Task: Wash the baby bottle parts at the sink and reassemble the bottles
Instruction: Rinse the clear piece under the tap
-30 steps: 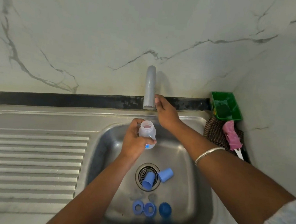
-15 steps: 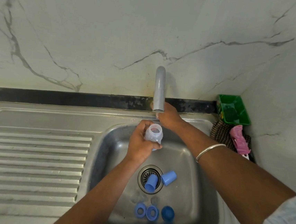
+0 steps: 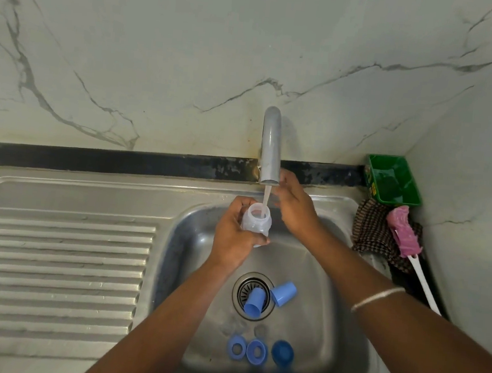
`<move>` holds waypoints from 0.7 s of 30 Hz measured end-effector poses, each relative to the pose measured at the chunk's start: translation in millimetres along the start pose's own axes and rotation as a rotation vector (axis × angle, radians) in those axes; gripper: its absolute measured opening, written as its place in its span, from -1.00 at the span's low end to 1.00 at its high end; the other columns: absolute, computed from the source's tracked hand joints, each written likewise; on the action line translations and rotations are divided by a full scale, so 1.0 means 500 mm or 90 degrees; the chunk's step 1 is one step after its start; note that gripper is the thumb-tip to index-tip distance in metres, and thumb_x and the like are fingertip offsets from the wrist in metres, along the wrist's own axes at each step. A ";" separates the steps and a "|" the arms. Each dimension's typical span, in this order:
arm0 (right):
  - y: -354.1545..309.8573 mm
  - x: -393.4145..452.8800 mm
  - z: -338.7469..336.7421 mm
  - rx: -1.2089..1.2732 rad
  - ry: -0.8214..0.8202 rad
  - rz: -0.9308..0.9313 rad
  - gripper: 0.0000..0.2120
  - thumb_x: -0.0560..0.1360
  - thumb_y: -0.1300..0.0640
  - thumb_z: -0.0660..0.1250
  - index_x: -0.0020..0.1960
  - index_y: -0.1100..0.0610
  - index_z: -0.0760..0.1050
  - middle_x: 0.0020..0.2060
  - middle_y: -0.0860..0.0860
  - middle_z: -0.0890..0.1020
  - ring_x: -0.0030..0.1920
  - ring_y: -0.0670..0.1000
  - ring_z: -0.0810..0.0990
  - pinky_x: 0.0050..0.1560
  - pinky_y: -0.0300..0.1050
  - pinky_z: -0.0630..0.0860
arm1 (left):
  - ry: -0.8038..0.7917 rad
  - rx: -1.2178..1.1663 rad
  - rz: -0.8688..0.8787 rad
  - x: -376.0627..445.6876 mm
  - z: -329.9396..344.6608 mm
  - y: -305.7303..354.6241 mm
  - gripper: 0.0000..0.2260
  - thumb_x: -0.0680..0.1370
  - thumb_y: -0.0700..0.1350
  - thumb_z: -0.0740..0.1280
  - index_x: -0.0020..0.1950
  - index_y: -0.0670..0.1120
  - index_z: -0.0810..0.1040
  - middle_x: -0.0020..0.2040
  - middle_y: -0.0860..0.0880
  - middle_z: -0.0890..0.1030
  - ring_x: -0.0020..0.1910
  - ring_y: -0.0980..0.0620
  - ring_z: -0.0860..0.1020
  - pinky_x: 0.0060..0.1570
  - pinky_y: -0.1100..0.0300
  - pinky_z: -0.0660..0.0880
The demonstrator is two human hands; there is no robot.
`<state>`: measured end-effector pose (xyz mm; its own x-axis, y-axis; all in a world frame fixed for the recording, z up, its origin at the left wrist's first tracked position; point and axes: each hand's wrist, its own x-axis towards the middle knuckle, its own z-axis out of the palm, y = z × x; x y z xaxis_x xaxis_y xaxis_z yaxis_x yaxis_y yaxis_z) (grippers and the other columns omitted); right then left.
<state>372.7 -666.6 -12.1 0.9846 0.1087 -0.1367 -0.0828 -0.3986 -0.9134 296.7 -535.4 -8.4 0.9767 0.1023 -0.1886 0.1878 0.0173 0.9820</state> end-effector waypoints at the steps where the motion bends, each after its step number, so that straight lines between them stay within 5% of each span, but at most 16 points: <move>1: 0.005 -0.025 -0.007 0.070 0.002 0.025 -0.55 0.56 -0.34 0.09 0.36 -0.18 0.37 0.18 -0.06 0.61 0.09 -0.01 0.63 0.05 -0.03 0.54 | -0.004 -0.004 -0.001 0.001 -0.001 -0.001 -0.50 0.12 -0.31 0.51 0.00 -0.07 0.49 -0.09 -0.02 0.61 -0.11 0.06 0.57 -0.12 0.07 0.54; 3: 0.022 -0.074 -0.010 0.182 -0.056 0.026 -0.49 0.46 -0.37 0.20 0.30 -0.15 0.45 0.14 -0.05 0.65 0.09 0.01 0.65 -0.02 -0.07 0.59 | -0.005 -0.025 -0.005 0.003 0.001 -0.005 -0.51 0.12 -0.34 0.49 0.01 -0.12 0.49 -0.09 -0.10 0.61 -0.12 -0.01 0.58 -0.14 0.01 0.55; 6: 0.036 -0.129 0.008 0.221 -0.134 -0.021 -0.66 0.50 -0.11 0.37 0.26 -0.11 0.51 0.09 -0.09 0.68 0.11 -0.06 0.65 -0.05 -0.24 0.57 | 0.009 -0.009 -0.008 0.004 0.009 -0.013 -0.54 0.20 -0.28 0.49 0.09 -0.18 0.56 -0.02 -0.20 0.66 -0.01 -0.19 0.63 -0.02 -0.14 0.58; 11: 0.041 -0.137 0.036 0.297 -0.081 0.162 -0.78 0.61 0.03 0.32 0.24 -0.07 0.53 0.10 0.03 0.69 0.13 0.12 0.66 0.09 0.14 0.63 | -0.061 0.104 -0.027 0.017 0.008 -0.037 -0.66 0.34 -0.30 0.51 0.04 0.00 0.65 -0.12 0.05 0.72 -0.10 0.10 0.68 -0.11 0.24 0.58; 16: 0.026 -0.124 0.054 0.452 -0.049 0.376 -0.67 0.61 -0.08 0.23 0.14 0.13 0.60 -0.04 0.17 0.71 -0.10 0.15 0.69 -0.14 0.02 0.64 | -0.031 0.143 -0.029 0.018 -0.004 -0.049 -0.82 0.51 -0.01 0.42 0.07 0.20 0.57 -0.06 0.20 0.68 -0.06 0.27 0.64 -0.18 0.45 0.51; 21: 0.030 -0.111 0.079 0.617 -0.015 0.502 -0.62 0.59 -0.09 0.24 0.03 0.22 0.62 -0.27 0.16 0.71 -0.33 0.09 0.72 -0.35 -0.09 0.61 | 0.025 0.235 0.041 0.022 -0.009 -0.063 -0.91 0.60 0.00 0.32 -0.02 0.22 0.56 -0.09 0.14 0.68 -0.07 0.18 0.65 -0.05 0.17 0.61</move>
<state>310.8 -642.8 -33.6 0.6131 0.1658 -0.7724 -0.7378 0.4699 -0.4847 301.0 -530.6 -41.5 0.9845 0.1292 -0.1188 0.1574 -0.3501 0.9234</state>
